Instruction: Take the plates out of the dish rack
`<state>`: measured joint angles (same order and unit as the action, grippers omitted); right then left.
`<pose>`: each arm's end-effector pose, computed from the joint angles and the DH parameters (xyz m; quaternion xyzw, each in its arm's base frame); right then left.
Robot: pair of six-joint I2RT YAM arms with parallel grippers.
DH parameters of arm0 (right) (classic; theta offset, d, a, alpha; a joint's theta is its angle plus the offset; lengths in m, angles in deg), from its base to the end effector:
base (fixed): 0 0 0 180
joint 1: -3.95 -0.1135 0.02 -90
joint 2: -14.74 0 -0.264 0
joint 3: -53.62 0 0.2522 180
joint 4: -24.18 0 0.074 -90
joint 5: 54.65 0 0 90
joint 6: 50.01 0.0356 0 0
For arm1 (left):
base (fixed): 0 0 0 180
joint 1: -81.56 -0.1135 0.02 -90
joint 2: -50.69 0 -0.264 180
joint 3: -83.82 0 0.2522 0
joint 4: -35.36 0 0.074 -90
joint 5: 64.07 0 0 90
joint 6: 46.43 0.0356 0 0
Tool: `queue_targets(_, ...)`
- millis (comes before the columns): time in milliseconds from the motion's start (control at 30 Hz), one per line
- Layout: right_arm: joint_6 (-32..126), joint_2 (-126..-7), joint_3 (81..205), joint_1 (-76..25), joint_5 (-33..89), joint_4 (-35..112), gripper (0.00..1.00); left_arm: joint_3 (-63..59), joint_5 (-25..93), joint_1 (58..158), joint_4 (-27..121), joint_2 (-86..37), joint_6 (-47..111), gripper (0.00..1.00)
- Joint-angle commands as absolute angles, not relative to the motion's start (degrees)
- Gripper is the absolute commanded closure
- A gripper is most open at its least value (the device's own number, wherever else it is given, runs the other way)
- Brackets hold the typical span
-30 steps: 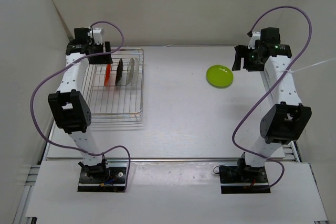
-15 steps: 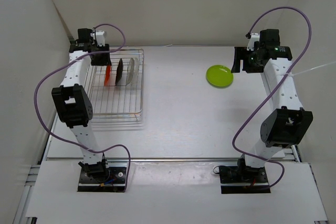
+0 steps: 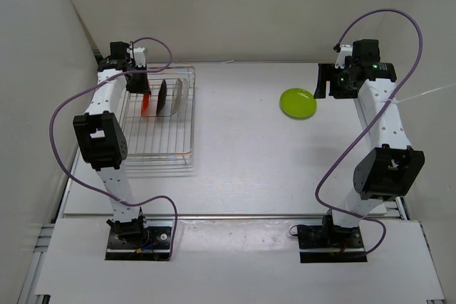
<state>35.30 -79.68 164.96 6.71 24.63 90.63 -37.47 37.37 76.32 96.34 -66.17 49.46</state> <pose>0.3523 -0.0104 0.3672 -0.0480 0.9335 0.0651 0.3493 0.4495 0.0341 0.2776 0.0341 0.9528 -0.0672 0.2943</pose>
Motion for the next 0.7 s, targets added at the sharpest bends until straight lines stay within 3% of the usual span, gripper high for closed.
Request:
queue_targets(0,35.33,-77.46,165.03,6.67,24.45,89.36,0.19,-39.45,36.48,76.81,96.84,-65.68,49.81,0.86)
queue_targets(367,35.33,-77.46,165.03,6.67,24.98,89.36,0.19,-42.79,38.05,77.34,98.51,-58.92,46.91,0.89)
queue_targets(667,34.8,-78.08,168.89,6.67,26.04,91.72,0.19,-54.39,45.61,82.68,109.66,-51.72,50.5,0.89)
